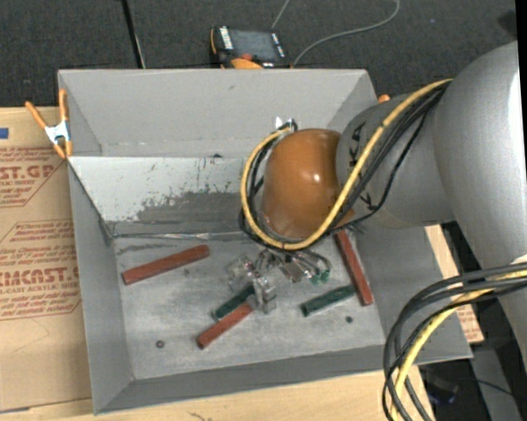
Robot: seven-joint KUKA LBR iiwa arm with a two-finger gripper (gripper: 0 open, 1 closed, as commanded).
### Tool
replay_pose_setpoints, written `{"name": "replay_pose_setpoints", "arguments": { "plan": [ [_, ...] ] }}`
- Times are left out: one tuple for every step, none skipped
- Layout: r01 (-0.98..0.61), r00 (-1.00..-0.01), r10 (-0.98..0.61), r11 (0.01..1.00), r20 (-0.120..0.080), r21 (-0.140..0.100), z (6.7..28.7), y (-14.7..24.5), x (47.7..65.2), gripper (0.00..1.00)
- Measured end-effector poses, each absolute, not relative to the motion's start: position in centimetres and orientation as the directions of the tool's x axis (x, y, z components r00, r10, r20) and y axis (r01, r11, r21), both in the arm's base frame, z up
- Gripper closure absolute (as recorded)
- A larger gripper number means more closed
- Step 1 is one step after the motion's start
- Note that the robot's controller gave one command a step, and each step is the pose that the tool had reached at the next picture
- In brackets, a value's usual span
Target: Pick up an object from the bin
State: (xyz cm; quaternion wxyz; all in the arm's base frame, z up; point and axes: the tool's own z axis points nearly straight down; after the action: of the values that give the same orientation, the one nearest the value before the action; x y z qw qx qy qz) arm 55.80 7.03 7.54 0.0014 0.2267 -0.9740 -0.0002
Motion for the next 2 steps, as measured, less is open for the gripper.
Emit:
{"name": "replay_pose_setpoints", "arguments": {
  "plan": [
    [-0.781,-0.624,-0.781,0.624,-0.006,-0.005,24.81,3.09,53.05,1.00],
    [-0.782,-0.624,-0.782,0.624,-0.004,0.000,24.55,3.19,52.96,0.00]
  ]
}}
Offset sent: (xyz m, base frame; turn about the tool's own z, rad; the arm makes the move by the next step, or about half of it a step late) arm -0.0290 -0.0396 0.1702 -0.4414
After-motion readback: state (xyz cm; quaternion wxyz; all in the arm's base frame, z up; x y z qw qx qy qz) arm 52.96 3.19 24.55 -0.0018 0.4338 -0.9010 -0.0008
